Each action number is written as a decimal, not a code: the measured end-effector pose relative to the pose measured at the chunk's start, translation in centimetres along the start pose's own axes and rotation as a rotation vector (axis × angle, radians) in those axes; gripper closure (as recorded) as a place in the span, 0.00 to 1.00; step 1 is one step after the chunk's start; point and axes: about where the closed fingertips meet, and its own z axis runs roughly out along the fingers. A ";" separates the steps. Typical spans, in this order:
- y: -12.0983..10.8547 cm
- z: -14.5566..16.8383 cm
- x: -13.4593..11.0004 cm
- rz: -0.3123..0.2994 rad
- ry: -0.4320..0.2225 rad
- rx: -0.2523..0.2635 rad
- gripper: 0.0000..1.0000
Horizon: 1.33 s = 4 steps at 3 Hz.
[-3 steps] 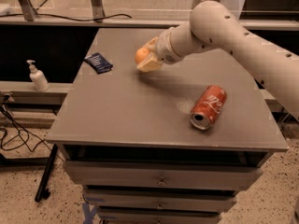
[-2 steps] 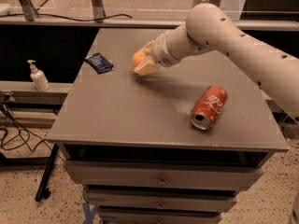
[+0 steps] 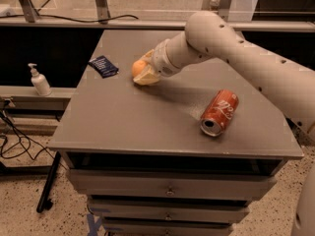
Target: Move orange near rxbar blueberry
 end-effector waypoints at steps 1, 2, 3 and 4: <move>-0.2 -0.4 -0.5 0.000 0.000 0.000 1.00; -0.2 -0.4 -0.5 0.000 0.000 0.000 1.00; 2.8 0.9 -3.5 -0.022 -0.066 -0.063 1.00; 5.8 1.8 -6.3 -0.025 -0.134 -0.122 1.00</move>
Offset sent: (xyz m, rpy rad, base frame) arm -0.0554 0.0772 0.0066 0.0835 0.0429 0.1750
